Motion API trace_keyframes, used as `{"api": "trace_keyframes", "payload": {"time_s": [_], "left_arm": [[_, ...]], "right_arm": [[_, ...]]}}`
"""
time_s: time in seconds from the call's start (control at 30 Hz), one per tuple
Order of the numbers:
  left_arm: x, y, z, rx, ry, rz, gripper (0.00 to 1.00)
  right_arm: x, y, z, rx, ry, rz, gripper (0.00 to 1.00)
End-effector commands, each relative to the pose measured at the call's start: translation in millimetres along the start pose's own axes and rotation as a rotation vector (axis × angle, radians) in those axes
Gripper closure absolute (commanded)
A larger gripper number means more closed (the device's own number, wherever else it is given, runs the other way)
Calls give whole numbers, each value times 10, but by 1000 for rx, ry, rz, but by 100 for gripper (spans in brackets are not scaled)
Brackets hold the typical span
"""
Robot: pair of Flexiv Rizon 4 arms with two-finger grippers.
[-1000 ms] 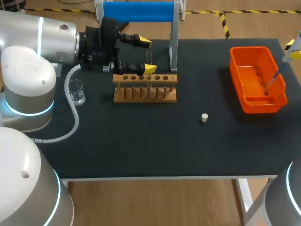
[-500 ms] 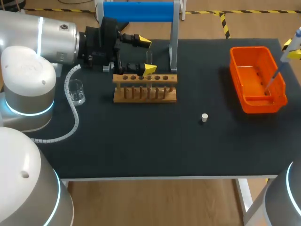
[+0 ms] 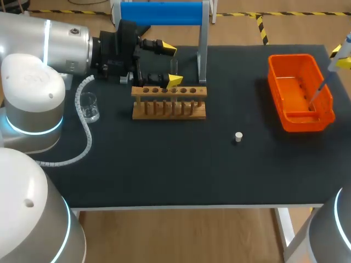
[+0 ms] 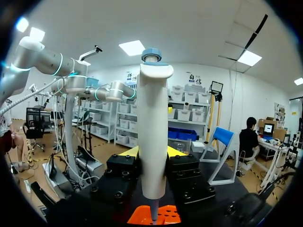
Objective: Invert the test tube, pick up the pipette, mount the tip to pipette, aspirate from beaker and dispense into the tube, eject the tip, return the pipette, and cap with the stopper.
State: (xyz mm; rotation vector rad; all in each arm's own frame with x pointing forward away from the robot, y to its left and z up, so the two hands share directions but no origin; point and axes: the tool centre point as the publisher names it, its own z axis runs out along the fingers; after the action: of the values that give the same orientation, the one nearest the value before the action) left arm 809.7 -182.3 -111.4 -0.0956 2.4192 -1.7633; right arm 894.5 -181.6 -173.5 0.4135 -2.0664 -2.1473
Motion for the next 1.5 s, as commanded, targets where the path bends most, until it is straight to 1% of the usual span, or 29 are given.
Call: {"api": "trace_keyframes", "payload": {"time_s": [0.03, 0.67, 0.73, 0.77, 0.83, 0.87, 0.9, 0.93, 1.0, 1.03, 1.07, 1.2, 1.33, 1.4, 1.47, 1.5], "left_arm": [[4, 11, -6, 4, -1, 2, 0], [4, 11, -6, 4, -1, 2, 0], [-32, -41, 61, -6, -8, 0, 0], [-49, -86, 118, -4, -6, 5, 0], [-80, -164, 252, -23, 6, -20, 0], [-84, -216, 329, -25, 9, -11, 0], [-83, -285, 415, -22, 13, -3, 0], [-87, -332, 502, -47, 23, -16, 0], [-75, -477, 680, -37, 21, -13, 0], [-66, -542, 770, -57, 21, -18, 0], [-61, -606, 861, -59, 18, -20, 0], [-15, -898, 1292, -82, 12, -27, 0], [-8, -1134, 1719, -94, -22, -45, 0], [-18, -1229, 1930, -93, -36, -51, 0], [-25, -1311, 2159, -96, -31, -47, 0], [-27, -1342, 2279, -100, -15, -43, 0]], "right_arm": [[12, 12, 17, 5, -4, -1, 100], [12, 12, 17, 5, -4, -1, 100], [12, 12, 17, 5, -4, -1, 100], [12, 12, 17, 5, -4, -1, 100], [12, 12, 17, 5, -4, -1, 100], [12, 12, 17, 5, -4, -1, 100], [12, 12, 17, 5, -4, -1, 100], [12, 12, 17, 5, -4, -1, 100], [12, 12, 17, 5, -4, -1, 100], [12, 12, 17, 5, -4, -1, 100], [12, 12, 17, 5, -4, -1, 100], [12, 12, 17, 5, -4, -1, 100], [12, 12, 17, 5, -4, -1, 100], [12, 12, 17, 5, -4, -1, 100], [12, 12, 17, 5, -4, -1, 100], [12, 12, 17, 5, -4, -1, 100]]}}
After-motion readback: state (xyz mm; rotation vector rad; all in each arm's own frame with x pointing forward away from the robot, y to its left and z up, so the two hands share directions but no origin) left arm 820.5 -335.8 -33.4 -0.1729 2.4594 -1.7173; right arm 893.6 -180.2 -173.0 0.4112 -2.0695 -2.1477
